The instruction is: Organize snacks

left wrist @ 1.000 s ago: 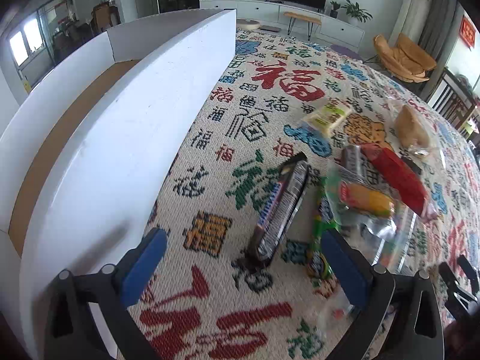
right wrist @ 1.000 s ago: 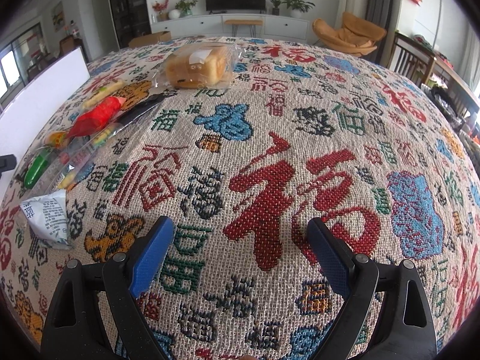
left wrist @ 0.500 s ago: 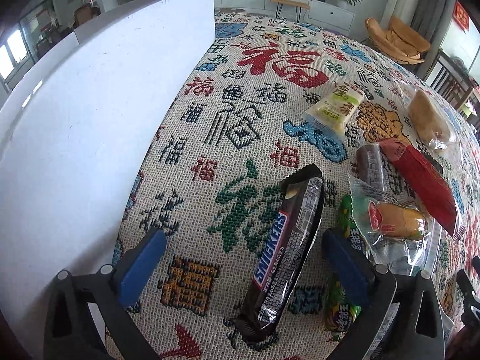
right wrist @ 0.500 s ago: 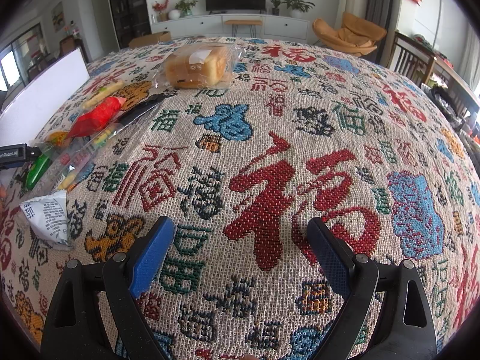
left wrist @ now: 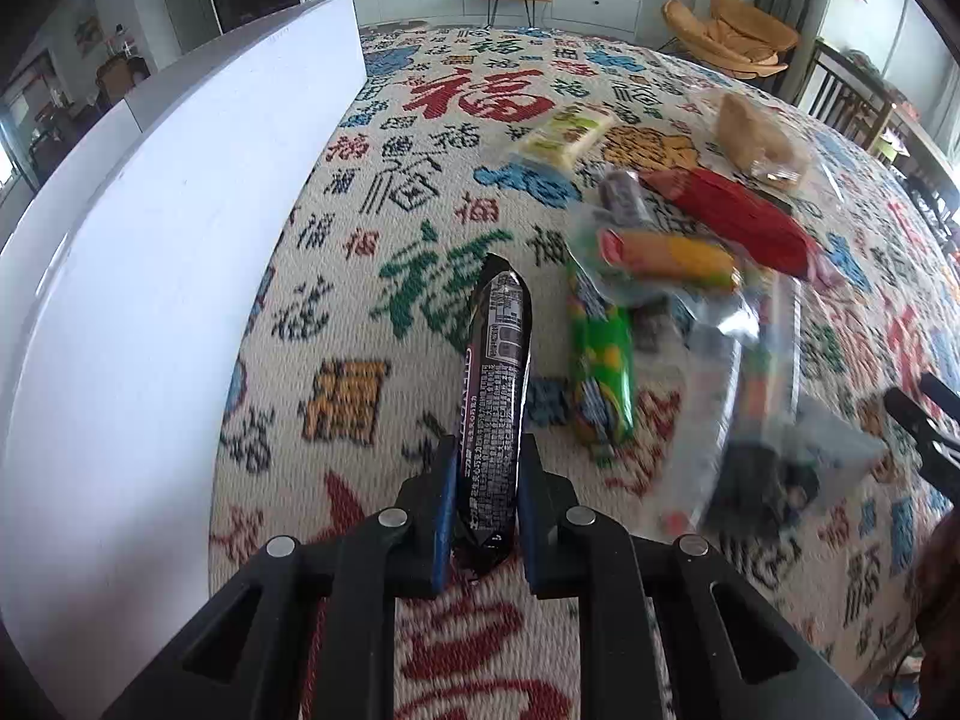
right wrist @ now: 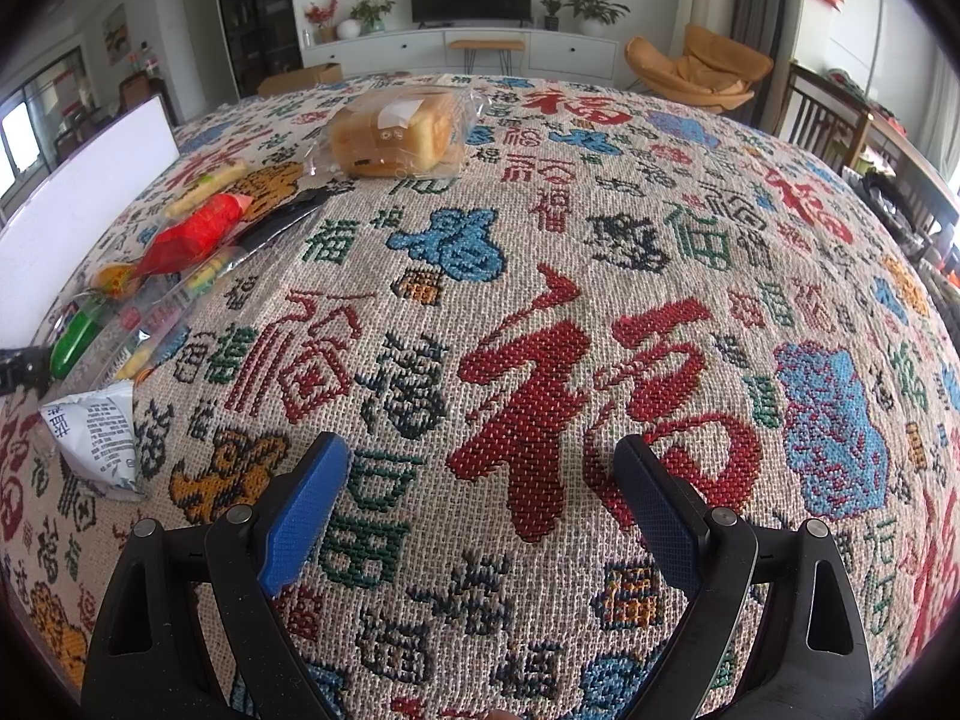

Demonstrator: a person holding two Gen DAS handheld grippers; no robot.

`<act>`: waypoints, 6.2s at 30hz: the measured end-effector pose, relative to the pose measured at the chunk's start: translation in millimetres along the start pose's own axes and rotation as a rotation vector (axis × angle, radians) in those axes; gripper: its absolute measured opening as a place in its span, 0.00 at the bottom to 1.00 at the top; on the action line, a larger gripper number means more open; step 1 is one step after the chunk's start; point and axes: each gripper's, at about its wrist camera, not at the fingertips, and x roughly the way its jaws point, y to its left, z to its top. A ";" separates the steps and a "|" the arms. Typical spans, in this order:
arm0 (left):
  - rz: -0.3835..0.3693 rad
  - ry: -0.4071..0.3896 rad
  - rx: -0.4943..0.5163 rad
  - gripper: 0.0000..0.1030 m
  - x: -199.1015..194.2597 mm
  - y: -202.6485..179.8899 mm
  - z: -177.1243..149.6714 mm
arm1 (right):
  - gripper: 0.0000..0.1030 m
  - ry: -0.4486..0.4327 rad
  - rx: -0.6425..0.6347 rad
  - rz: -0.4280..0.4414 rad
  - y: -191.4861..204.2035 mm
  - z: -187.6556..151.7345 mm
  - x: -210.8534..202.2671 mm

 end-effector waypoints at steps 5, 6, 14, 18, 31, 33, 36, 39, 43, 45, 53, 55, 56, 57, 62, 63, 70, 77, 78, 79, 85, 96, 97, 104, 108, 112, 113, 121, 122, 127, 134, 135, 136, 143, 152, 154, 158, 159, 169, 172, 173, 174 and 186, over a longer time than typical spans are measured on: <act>-0.029 -0.001 0.004 0.28 -15.6 -6.6 -33.4 | 0.90 0.000 -0.001 -0.001 0.1 -0.1 -0.1; -0.019 -0.013 0.000 0.41 -15.6 -7.3 -35.5 | 0.90 0.000 -0.001 0.000 0.2 -0.1 0.0; -0.057 -0.048 -0.080 0.16 -11.0 6.0 -25.7 | 0.87 0.006 -0.070 0.151 5.9 15.4 -12.4; -0.118 -0.072 -0.157 0.16 -15.9 15.2 -35.5 | 0.87 -0.082 -0.336 0.351 62.2 56.5 -47.2; -0.195 -0.149 -0.234 0.16 -51.0 20.5 -74.6 | 0.46 0.302 -0.762 0.483 219.3 98.0 46.0; -0.203 -0.162 -0.235 0.16 -52.5 19.9 -73.9 | 0.40 0.305 -0.731 0.465 211.0 100.3 39.3; -0.211 -0.177 -0.235 0.16 -54.4 16.2 -73.2 | 0.23 0.281 -0.673 0.473 195.2 103.8 20.9; -0.220 -0.185 -0.232 0.16 -57.7 12.8 -73.2 | 0.10 0.255 -0.593 0.469 182.6 114.3 7.3; -0.221 -0.195 -0.223 0.16 -64.7 9.2 -76.2 | 0.04 0.262 -0.503 0.444 174.9 129.4 12.4; -0.220 -0.199 -0.225 0.16 -66.8 8.8 -77.6 | 0.04 0.260 -0.496 0.422 173.1 131.5 15.2; -0.224 -0.201 -0.220 0.16 -67.1 7.3 -80.0 | 0.29 0.222 -0.564 0.346 179.6 120.7 33.7; -0.226 -0.205 -0.217 0.16 -68.0 6.9 -80.1 | 0.38 0.263 -0.565 0.352 180.9 118.1 45.2; -0.227 -0.205 -0.218 0.16 -67.8 7.2 -80.1 | 0.42 0.275 -0.570 0.353 181.8 116.2 49.3; -0.228 -0.204 -0.220 0.16 -67.3 7.8 -80.1 | 0.44 0.289 -0.571 0.364 182.6 114.2 52.9; -0.235 -0.196 -0.233 0.16 -63.2 9.6 -80.0 | 0.49 0.346 -0.456 0.439 174.7 114.4 68.0; -0.235 -0.196 -0.232 0.16 -63.2 9.3 -80.2 | 0.56 0.370 -0.442 0.465 174.9 113.1 71.2; -0.219 -0.209 -0.239 0.16 -67.3 12.2 -81.3 | 0.21 0.275 -0.494 0.375 186.8 109.0 55.8; -0.188 -0.221 -0.226 0.16 -70.8 10.8 -80.6 | 0.21 0.183 -0.512 0.375 187.1 112.2 27.8; -0.183 -0.221 -0.223 0.16 -71.2 10.4 -80.5 | 0.21 0.176 -0.511 0.380 187.2 112.5 23.7; -0.178 -0.221 -0.221 0.16 -71.7 9.8 -80.3 | 0.21 0.173 -0.508 0.387 186.9 112.1 19.3; -0.226 -0.240 -0.260 0.16 -93.7 17.3 -74.9 | 0.21 0.151 -0.548 0.426 201.4 110.9 -14.0; -0.033 -0.345 -0.541 0.20 -167.7 177.9 -31.1 | 0.22 0.028 -0.565 0.734 344.3 156.6 -106.9; 0.006 -0.330 -0.565 0.36 -165.1 192.1 -30.6 | 0.23 0.026 -0.562 0.746 361.1 156.9 -106.7; 0.210 -0.343 -0.578 0.86 -154.1 214.9 -48.8 | 0.63 -0.033 -0.496 0.752 381.4 150.0 -105.9; 0.193 -0.432 -0.499 0.86 -143.6 184.8 -40.9 | 0.63 -0.091 -0.524 0.669 339.4 139.4 -105.0; 0.232 -0.436 -0.327 0.87 -119.1 139.5 -21.6 | 0.63 -0.093 -0.514 0.573 270.8 122.6 -87.3; 0.255 -0.419 -0.283 0.87 -112.1 129.4 -17.9 | 0.63 -0.091 -0.503 0.543 249.6 117.1 -81.1; 0.435 -0.345 -0.053 0.86 -94.1 89.9 -21.5 | 0.63 -0.046 -0.382 0.164 80.0 62.3 -23.1; 0.429 -0.347 -0.056 0.86 -96.2 90.8 -23.4 | 0.63 -0.028 -0.349 0.128 60.8 56.0 -16.1; 0.398 -0.437 -0.133 0.86 -127.3 83.9 -36.3 | 0.63 0.019 -0.220 0.043 8.1 30.7 11.0; 0.247 -0.631 -0.255 0.97 -175.4 26.6 -75.0 | 0.69 -0.002 -0.156 0.058 7.3 39.8 22.7; 0.184 -0.624 -0.279 0.97 -171.9 20.7 -80.7 | 0.71 -0.001 -0.141 0.056 7.3 41.7 26.0; 0.123 -0.602 -0.293 0.98 -164.4 13.8 -83.3 | 0.72 -0.004 -0.119 0.059 5.9 43.8 28.2; -0.009 -0.263 -0.036 0.98 -71.7 -62.3 -70.3 | 0.77 -0.012 -0.079 0.056 2.8 42.2 32.1; -0.015 -0.063 0.073 1.00 11.9 -83.7 -33.4 | 0.79 -0.012 -0.080 0.049 1.7 41.2 31.3; -0.015 -0.103 0.087 1.00 16.9 -81.5 -22.0 | 0.79 -0.012 -0.080 0.049 1.8 41.1 31.4; -0.032 -0.142 0.095 1.00 28.5 -76.6 -0.6 | 0.79 -0.012 -0.080 0.049 1.8 41.1 31.3; -0.043 -0.161 0.119 1.00 30.2 -76.0 3.1 | 0.79 -0.012 -0.080 0.049 1.9 41.1 31.3; -0.067 -0.176 0.148 1.00 31.8 -75.2 6.1 | 0.79 -0.012 -0.080 0.049 2.3 40.9 31.2; -0.067 -0.175 0.148 1.00 31.9 -75.2 6.3 | 0.79 -0.012 -0.080 0.049 2.3 40.9 31.2; -0.067 -0.175 0.149 1.00 31.9 -75.0 6.0 | 0.79 -0.012 -0.080 0.049 2.3 40.9 31.2; -0.067 -0.175 0.148 1.00 31.9 -75.0 6.1 | 0.79 -0.012 -0.080 0.049 2.0 40.9 31.3; -0.067 -0.175 0.149 1.00 31.9 -74.9 6.1 | 0.79 -0.012 -0.079 0.049 1.9 41.0 31.5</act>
